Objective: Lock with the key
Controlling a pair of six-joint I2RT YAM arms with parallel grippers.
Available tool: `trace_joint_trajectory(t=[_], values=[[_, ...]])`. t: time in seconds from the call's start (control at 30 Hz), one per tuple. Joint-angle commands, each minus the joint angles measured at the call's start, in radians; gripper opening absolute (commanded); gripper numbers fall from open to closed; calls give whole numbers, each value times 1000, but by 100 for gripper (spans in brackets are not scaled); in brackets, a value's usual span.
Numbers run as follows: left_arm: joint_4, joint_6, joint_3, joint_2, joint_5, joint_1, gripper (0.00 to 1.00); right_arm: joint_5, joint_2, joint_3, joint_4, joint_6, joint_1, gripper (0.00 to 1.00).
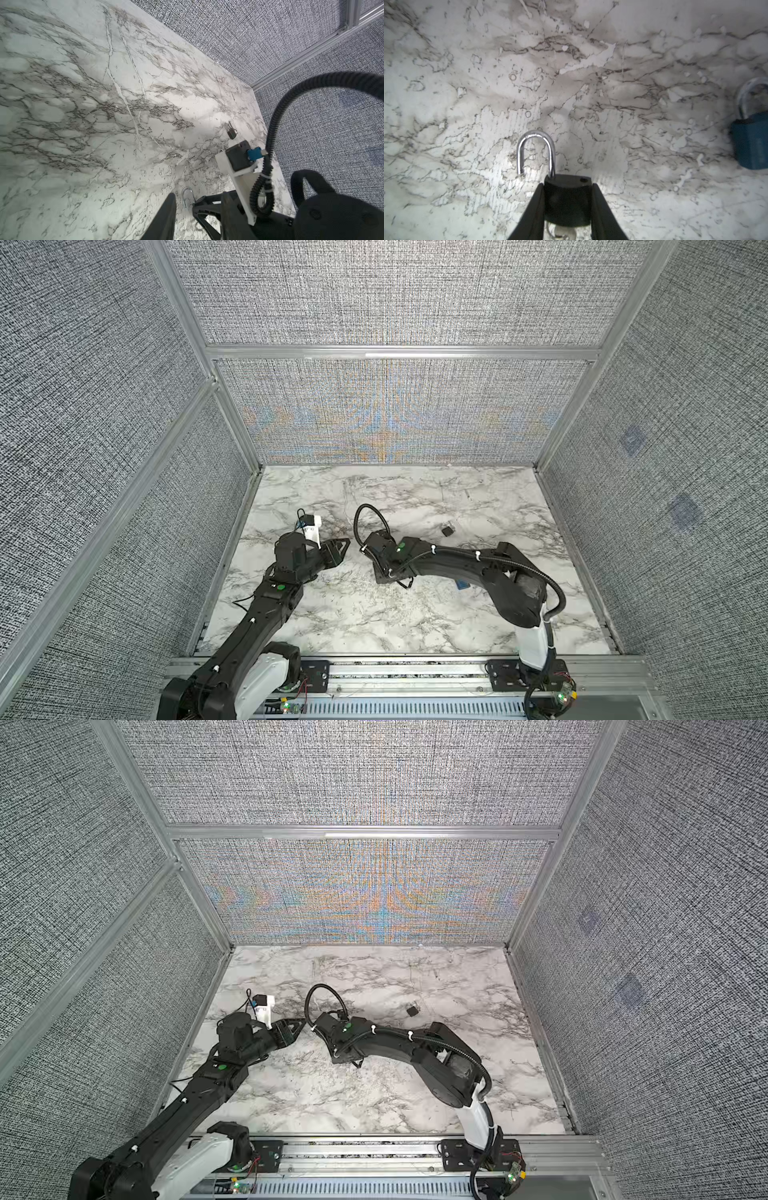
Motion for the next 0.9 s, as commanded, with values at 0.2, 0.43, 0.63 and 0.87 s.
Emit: trace_joint_trajectory(t=[0.2,0.43,0.63,0.87], values=[[65,48,9,92,79,0,40,-56,-126,-90,123,-117,-58,26],[165,38,65,256,231,-8,42,-117,-223,-154,176,-186,-112,26],[238,28,128,351,291,-69,43,-153,-268,-175,191,-220,-149,26],[268,30,184,457,293,-142,43,-210,-290,-189,213,-229,-181,26]])
